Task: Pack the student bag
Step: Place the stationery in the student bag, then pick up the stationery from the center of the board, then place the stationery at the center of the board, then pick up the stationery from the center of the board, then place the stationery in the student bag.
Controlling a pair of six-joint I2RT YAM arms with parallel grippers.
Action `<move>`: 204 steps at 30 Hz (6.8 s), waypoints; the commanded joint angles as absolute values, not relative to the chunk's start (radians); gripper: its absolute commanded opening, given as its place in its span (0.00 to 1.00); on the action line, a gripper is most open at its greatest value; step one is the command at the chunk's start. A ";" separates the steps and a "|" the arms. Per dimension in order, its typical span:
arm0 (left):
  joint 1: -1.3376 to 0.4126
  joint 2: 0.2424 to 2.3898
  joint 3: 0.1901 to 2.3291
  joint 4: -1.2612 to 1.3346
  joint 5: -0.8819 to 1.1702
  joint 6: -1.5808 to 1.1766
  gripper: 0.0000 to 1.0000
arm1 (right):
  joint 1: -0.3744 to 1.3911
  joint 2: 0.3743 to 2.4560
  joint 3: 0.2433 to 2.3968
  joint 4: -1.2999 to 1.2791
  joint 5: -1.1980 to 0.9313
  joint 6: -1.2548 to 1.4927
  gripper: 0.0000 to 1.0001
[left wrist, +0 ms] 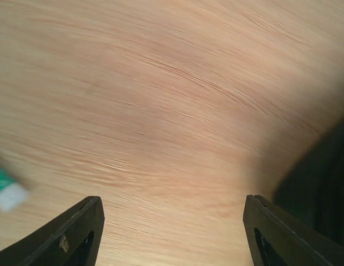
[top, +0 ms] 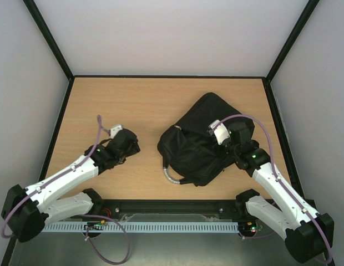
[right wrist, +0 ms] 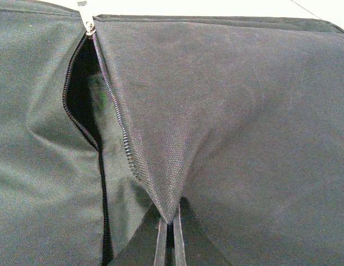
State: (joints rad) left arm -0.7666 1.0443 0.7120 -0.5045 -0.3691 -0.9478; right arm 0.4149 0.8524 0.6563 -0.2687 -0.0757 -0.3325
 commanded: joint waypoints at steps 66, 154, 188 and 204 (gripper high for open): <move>-1.054 1.446 0.743 -0.640 -0.048 -0.704 0.12 | 0.431 0.832 0.659 -0.244 -0.138 -0.344 0.01; -0.996 1.739 1.337 -0.462 0.084 -0.519 0.36 | 0.431 0.836 0.660 -0.255 -0.171 -0.351 0.01; -0.966 1.745 1.313 -0.241 0.076 -0.449 0.14 | 0.431 0.853 0.653 -0.258 -0.177 -0.364 0.01; -0.761 1.411 0.992 -0.313 -0.045 -0.487 0.59 | 0.431 0.854 0.694 -0.325 -0.336 -0.355 0.61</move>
